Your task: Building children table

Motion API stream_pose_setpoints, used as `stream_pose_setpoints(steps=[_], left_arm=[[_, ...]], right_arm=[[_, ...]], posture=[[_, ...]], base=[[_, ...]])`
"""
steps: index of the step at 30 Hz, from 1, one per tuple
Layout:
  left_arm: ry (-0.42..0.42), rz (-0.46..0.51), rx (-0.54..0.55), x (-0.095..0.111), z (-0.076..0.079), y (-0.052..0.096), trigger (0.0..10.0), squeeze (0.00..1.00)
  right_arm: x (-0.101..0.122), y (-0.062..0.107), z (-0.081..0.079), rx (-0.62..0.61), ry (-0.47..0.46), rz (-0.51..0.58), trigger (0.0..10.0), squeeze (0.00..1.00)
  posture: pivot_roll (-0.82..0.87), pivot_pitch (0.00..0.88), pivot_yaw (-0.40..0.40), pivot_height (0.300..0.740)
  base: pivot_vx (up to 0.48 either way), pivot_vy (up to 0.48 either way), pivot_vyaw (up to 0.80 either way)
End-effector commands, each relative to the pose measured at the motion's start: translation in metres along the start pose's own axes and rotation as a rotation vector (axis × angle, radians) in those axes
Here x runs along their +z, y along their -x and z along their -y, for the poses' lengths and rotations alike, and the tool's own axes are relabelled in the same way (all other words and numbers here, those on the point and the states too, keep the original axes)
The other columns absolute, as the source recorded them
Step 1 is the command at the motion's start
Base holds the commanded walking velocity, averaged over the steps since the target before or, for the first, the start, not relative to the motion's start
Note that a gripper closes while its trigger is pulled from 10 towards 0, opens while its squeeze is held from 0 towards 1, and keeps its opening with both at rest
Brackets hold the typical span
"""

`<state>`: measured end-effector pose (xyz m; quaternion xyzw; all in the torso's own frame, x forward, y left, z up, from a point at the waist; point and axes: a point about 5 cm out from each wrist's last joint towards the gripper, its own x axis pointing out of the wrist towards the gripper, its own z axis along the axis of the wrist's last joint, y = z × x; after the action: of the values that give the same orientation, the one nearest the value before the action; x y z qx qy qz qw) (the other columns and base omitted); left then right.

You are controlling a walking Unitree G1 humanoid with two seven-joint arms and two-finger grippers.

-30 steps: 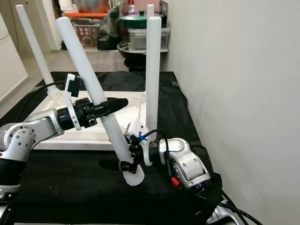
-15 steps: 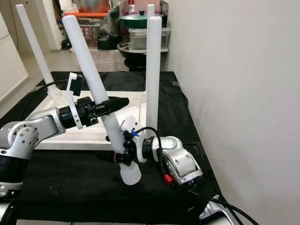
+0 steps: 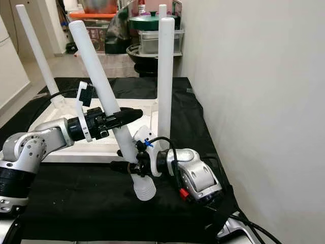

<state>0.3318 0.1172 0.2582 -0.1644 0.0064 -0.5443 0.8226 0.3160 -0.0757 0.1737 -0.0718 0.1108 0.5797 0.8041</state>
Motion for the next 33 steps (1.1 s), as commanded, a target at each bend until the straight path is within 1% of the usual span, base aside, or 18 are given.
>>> stream_pose_setpoints(steps=[1, 4, 8, 9, 11, 13, 17, 20, 21, 22, 23, 24, 25, 29, 30, 31, 32, 33], left_arm=[[-0.044, 0.032, -0.007, 0.011, 0.002, -0.003, 10.0, 0.00], [-0.071, 0.040, -0.006, 0.011, 0.002, -0.002, 10.0, 0.00], [-0.078, 0.046, -0.004, 0.012, 0.002, -0.001, 10.0, 0.00], [-0.098, 0.054, -0.028, 0.013, 0.004, 0.000, 10.0, 1.00], [-0.104, 0.066, -0.056, 0.015, 0.006, 0.003, 10.0, 1.00], [-0.109, 0.089, -0.095, 0.019, 0.010, 0.007, 10.0, 1.00], [-0.117, 0.112, -0.094, 0.024, 0.012, 0.009, 10.0, 1.00], [-0.126, 0.130, -0.073, 0.030, 0.012, 0.014, 10.0, 1.00], [-0.126, 0.130, -0.073, 0.030, 0.012, 0.014, 10.0, 1.00], [-0.125, 0.128, -0.064, 0.029, 0.012, 0.018, 10.0, 1.00], [-0.125, 0.128, -0.064, 0.029, 0.012, 0.018, 10.0, 1.00], [-0.131, 0.127, -0.050, 0.027, 0.015, 0.026, 10.0, 1.00], [-0.137, 0.134, -0.044, 0.026, 0.016, 0.028, 10.0, 1.00], [-0.141, 0.138, -0.040, 0.026, 0.017, 0.030, 10.0, 1.00], [-0.148, 0.150, -0.023, 0.027, 0.017, 0.032, 10.0, 1.00], [-0.185, 0.158, 0.012, 0.027, 0.020, 0.037, 10.0, 1.00], [-0.185, 0.158, 0.012, 0.027, 0.020, 0.037, 10.0, 1.00], [-0.212, 0.162, 0.036, 0.027, 0.022, 0.041, 10.0, 1.00]], right_arm=[[-0.003, -0.007, -0.009, 0.041, 0.000, -0.014, 0.0, 0.00], [-0.003, -0.008, -0.012, 0.052, -0.007, -0.010, 0.0, 0.00], [-0.004, -0.008, -0.012, 0.053, -0.007, -0.011, 0.0, 0.00], [-0.004, -0.008, -0.012, 0.051, -0.006, -0.012, 0.0, 0.00], [-0.005, -0.008, -0.011, 0.043, -0.004, -0.013, 0.0, 0.00], [-0.005, -0.007, -0.007, 0.014, -0.008, -0.010, 0.0, 0.00], [-0.004, -0.005, -0.002, -0.014, -0.014, -0.006, 0.0, 0.00], [-0.004, 0.001, 0.007, -0.073, -0.022, 0.000, 0.0, 0.00], [-0.004, 0.001, 0.007, -0.073, -0.022, 0.000, 0.0, 0.00], [-0.003, 0.004, 0.014, -0.121, -0.032, 0.010, 0.0, 0.00], [-0.003, 0.004, 0.014, -0.121, -0.032, 0.010, 0.0, 0.00], [-0.001, 0.012, 0.030, -0.228, -0.050, 0.025, 0.0, 0.00], [0.001, 0.016, 0.037, -0.268, -0.054, 0.035, 0.0, 0.00], [0.001, 0.019, 0.040, -0.289, -0.055, 0.041, 0.0, 0.00], [0.003, 0.024, 0.046, -0.324, -0.062, 0.050, 0.0, 0.00], [0.005, 0.033, 0.055, -0.379, -0.072, 0.063, 0.0, 0.00], [0.005, 0.033, 0.055, -0.379, -0.072, 0.063, 0.0, 0.00], [0.006, 0.040, 0.062, -0.416, -0.079, 0.072, 0.0, 0.00]], posture=[[0.07, 0.000, -0.020, 0.740], [0.07, 0.000, -0.022, 0.740], [0.07, 0.000, -0.022, 0.740], [0.07, 0.000, -0.022, 0.740], [0.07, 0.000, -0.022, 0.740], [0.07, 0.000, -0.021, 0.740], [0.07, 0.000, -0.021, 0.740], [0.07, 0.000, -0.022, 0.740], [0.07, 0.000, -0.022, 0.740], [0.08, 0.000, -0.023, 0.740], [0.08, 0.000, -0.023, 0.740], [0.08, 0.000, -0.024, 0.740], [0.08, 0.000, -0.025, 0.740], [0.08, 0.000, -0.027, 0.740], [0.08, 0.000, -0.028, 0.740], [0.08, 0.000, -0.024, 0.740], [0.08, 0.000, -0.024, 0.740], [0.08, 0.000, -0.024, 0.740]], base=[[0.000, 0.000, 0.00], [0.000, 0.000, 0.00], [0.000, 0.000, 0.00], [0.000, 0.000, 0.00], [0.000, 0.000, 0.00], [0.000, 0.000, 0.00], [0.000, 0.000, 0.00], [0.000, 0.000, 0.00], [0.000, 0.000, 0.00], [0.000, 0.000, 0.00], [0.000, 0.000, 0.00], [0.000, 0.000, 0.00], [0.000, 0.000, 0.00], [0.000, 0.000, 0.00], [0.000, 0.000, 0.00], [0.000, 0.000, 0.00], [0.000, 0.000, 0.00], [0.000, 0.000, 0.00]])
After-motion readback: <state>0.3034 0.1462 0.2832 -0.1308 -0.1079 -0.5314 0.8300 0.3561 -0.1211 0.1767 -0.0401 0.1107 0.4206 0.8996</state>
